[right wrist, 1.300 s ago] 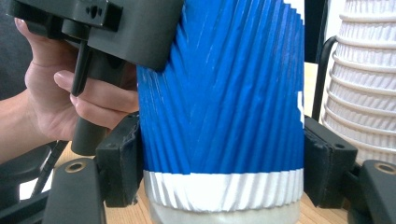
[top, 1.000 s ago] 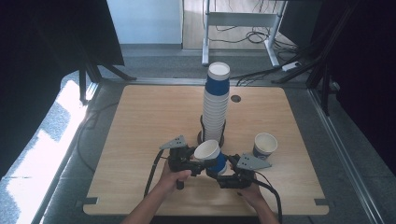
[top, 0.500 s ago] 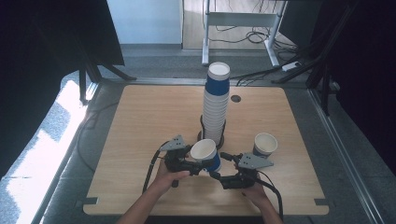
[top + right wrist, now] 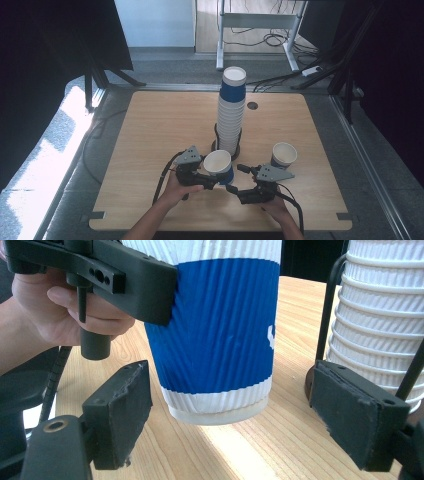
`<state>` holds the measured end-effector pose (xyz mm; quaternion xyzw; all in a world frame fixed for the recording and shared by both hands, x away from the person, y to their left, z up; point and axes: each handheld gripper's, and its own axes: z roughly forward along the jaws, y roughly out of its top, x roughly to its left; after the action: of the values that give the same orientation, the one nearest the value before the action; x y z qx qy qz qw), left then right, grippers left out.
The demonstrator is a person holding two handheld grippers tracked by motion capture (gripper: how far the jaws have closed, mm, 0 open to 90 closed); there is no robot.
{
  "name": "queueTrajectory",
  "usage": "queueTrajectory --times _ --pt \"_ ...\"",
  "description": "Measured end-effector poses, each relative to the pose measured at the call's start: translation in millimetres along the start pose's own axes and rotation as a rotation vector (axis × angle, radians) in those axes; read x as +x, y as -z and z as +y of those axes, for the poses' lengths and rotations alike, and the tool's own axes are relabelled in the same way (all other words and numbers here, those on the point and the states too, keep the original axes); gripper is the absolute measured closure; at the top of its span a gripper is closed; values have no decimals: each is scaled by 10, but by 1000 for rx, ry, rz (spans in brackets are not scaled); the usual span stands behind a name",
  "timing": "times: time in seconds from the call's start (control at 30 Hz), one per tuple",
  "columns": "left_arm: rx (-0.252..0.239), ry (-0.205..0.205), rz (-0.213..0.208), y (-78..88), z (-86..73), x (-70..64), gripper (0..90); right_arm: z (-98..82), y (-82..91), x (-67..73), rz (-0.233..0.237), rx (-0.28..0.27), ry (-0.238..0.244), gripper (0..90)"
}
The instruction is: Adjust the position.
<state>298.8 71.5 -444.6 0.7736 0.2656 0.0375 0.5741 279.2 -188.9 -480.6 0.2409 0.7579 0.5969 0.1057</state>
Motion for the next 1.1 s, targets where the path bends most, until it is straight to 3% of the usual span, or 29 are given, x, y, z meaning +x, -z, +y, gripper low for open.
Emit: queueTrajectory --times 0.47,0.73,1.1 --pt "47 -73 41 -10 63 -55 207 22 50 -2 10 7 9 173" --pt "95 -138 62 -41 119 -112 207 61 47 35 23 31 32 161" --pt "181 -260 81 -118 174 -236 206 97 -1 89 22 64 74 154"
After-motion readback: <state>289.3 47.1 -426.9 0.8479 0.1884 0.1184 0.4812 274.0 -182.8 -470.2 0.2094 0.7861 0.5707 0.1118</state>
